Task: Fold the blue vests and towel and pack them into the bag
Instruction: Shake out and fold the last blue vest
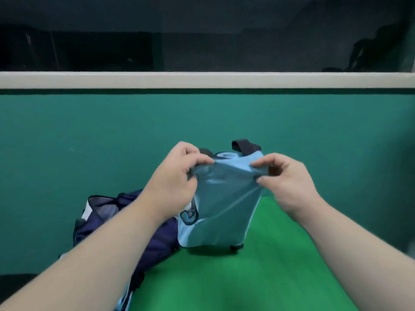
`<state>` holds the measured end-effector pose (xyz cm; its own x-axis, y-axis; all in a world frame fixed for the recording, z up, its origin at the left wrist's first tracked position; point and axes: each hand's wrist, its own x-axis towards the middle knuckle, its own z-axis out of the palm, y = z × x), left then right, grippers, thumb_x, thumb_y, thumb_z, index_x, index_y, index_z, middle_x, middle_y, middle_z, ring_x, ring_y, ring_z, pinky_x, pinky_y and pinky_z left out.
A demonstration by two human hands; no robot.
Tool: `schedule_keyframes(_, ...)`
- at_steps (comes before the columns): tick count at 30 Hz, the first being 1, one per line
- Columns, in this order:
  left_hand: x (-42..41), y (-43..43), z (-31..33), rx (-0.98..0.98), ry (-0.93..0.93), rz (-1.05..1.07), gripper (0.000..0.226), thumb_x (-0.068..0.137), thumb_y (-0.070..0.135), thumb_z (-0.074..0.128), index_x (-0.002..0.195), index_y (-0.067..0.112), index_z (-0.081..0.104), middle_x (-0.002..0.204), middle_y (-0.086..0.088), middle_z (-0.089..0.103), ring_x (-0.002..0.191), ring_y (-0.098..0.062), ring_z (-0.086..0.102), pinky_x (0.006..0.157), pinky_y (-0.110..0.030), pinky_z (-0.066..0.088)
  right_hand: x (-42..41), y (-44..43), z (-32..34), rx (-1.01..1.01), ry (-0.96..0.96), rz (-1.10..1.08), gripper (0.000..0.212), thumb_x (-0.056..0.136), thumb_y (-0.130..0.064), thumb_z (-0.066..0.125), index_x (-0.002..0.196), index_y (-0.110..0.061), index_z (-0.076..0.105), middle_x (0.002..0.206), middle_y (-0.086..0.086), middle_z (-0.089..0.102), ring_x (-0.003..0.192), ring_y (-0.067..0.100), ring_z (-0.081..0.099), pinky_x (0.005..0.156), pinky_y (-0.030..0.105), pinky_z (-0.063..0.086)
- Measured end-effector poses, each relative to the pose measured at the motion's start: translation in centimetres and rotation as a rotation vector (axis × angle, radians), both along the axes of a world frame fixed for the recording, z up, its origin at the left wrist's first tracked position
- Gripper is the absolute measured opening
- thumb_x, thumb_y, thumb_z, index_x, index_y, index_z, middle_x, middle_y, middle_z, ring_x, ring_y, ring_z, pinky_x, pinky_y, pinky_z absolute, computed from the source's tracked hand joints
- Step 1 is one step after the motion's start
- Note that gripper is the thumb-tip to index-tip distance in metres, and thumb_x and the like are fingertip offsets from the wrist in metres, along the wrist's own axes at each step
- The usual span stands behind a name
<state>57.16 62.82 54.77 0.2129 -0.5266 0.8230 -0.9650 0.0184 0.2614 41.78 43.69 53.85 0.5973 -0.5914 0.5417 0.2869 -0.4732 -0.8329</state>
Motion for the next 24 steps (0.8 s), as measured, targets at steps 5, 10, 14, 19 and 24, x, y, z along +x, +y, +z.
schedule_keyframes(5, -6.7, 4.8, -12.8, 0.227, 0.135, -0.041, 0.052, 0.077, -0.018, 0.054, 0.111, 0.018, 0.07, 0.107, 0.022, 0.043, 0.101, 0.001, 0.05, 0.092, -0.004, 0.032, -6.6, 3.6, -12.9, 0.123, 0.229, 0.014, 0.044, 0.074, 0.021, 0.068, 0.077, -0.022, 0.076, 0.082, -0.011, 0.075, 0.078, 0.006, 0.063, 0.071, 0.016, 0.048)
schedule_keyframes(10, -13.5, 10.0, -23.3, 0.424, 0.49, -0.04, 0.052, 0.08, -0.015, 0.049, 0.113, 0.022, 0.067, 0.106, 0.028, 0.04, 0.104, 0.003, 0.049, 0.091, 0.0, 0.03, -12.4, 8.2, -23.9, 0.169, 0.478, 0.038, 0.039, 0.077, 0.002, 0.076, 0.078, -0.036, 0.079, 0.073, 0.007, 0.063, 0.063, 0.012, 0.048, 0.059, 0.023, 0.038)
schedule_keyframes(14, -16.6, 11.7, -26.7, 0.432, 0.639, -0.006, 0.034, 0.091, 0.011, 0.063, 0.105, 0.041, 0.059, 0.105, 0.023, 0.044, 0.098, -0.003, 0.052, 0.082, -0.004, 0.035, -14.5, 10.6, -26.3, 0.199, 0.491, -0.047, 0.036, 0.081, 0.006, 0.072, 0.077, -0.029, 0.078, 0.071, 0.0, 0.059, 0.051, 0.004, 0.039, 0.049, 0.016, 0.033)
schedule_keyframes(19, -17.0, 10.5, -27.8, 0.416, 0.71, 0.081, 0.029, 0.094, 0.014, 0.062, 0.104, 0.041, 0.06, 0.105, 0.018, 0.047, 0.089, -0.006, 0.053, 0.075, -0.007, 0.038, -14.8, 11.2, -27.0, 0.067, 0.549, -0.139, 0.03, 0.083, 0.001, 0.072, 0.079, -0.029, 0.075, 0.084, 0.0, 0.062, 0.062, 0.004, 0.049, 0.059, 0.011, 0.038)
schedule_keyframes(24, -15.6, 8.4, -28.2, 0.412, 0.715, 0.129, 0.022, 0.094, 0.011, 0.062, 0.11, 0.026, 0.068, 0.105, 0.022, 0.048, 0.1, 0.01, 0.05, 0.081, 0.0, 0.034, -14.6, 11.1, -27.9, -0.072, 0.628, -0.207, 0.033, 0.083, -0.001, 0.067, 0.075, -0.033, 0.067, 0.081, -0.009, 0.056, 0.072, 0.005, 0.054, 0.061, 0.012, 0.04)
